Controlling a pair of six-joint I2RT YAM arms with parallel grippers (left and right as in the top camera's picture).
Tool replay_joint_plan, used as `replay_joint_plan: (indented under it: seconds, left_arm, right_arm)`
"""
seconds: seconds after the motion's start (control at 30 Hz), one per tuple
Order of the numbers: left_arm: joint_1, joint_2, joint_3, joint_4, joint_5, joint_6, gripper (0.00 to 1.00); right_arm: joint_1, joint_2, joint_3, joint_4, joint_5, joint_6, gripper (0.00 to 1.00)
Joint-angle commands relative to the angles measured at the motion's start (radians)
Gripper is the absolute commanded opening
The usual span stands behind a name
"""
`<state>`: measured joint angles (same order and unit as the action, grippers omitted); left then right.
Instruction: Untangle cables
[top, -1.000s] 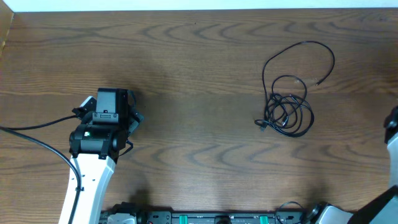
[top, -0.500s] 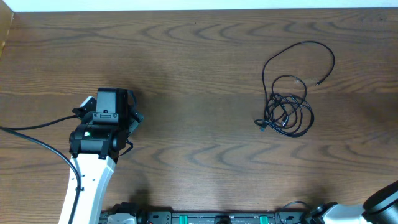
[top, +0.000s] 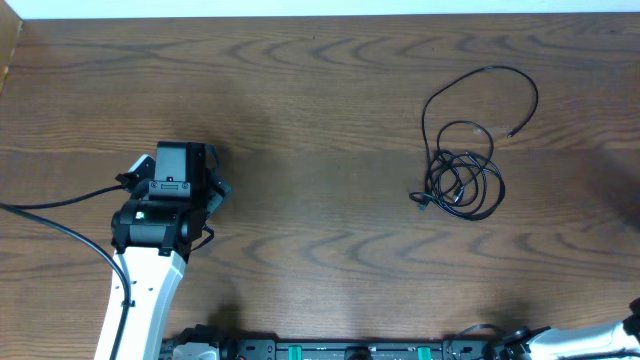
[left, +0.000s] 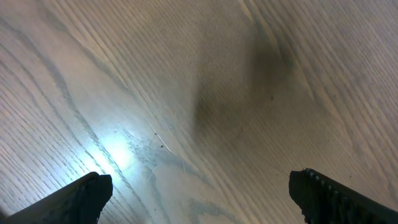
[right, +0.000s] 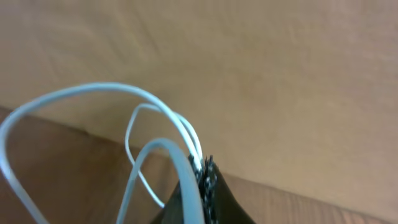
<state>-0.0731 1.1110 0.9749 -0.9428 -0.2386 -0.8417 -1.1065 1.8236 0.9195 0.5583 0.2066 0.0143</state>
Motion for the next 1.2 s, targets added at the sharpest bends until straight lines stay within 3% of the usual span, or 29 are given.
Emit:
replay_joint_plan:
  seconds: [0.0, 0.33, 0.5, 0.67, 0.8, 0.9, 1.17]
  left_arm:
    - [0.005, 0.006, -0.004, -0.006, -0.017, -0.010, 0.98]
    - [0.005, 0.006, -0.004, -0.006, -0.017, -0.010, 0.98]
    - [0.005, 0.006, -0.004, -0.006, -0.017, -0.010, 0.98]
    - [0.005, 0.006, -0.004, -0.006, -0.017, -0.010, 0.98]
    - [0.005, 0.006, -0.004, -0.006, -0.017, -0.010, 0.98]
    - [0.005, 0.006, -0.004, -0.006, -0.017, -0.010, 0.98]
    - [0.005, 0.006, -0.004, -0.006, -0.017, -0.010, 0.98]
  right_arm:
    - [0.001, 0.047, 0.016, 0.058, -0.045, 0.062, 0.01]
    - [0.001, 0.187, 0.075, 0.069, -0.054, 0.090, 0.01]
    - [0.001, 0.240, 0.075, 0.029, -0.055, 0.089, 0.28]
    - [0.001, 0.242, 0.075, -0.009, -0.056, 0.090, 0.48]
    - [0.002, 0.222, 0.075, -0.043, -0.102, 0.132, 0.54]
    - [0.005, 0.168, 0.075, -0.043, -0.187, 0.131, 0.73]
    - [0.009, -0.025, 0.075, -0.055, -0.188, 0.164, 0.87]
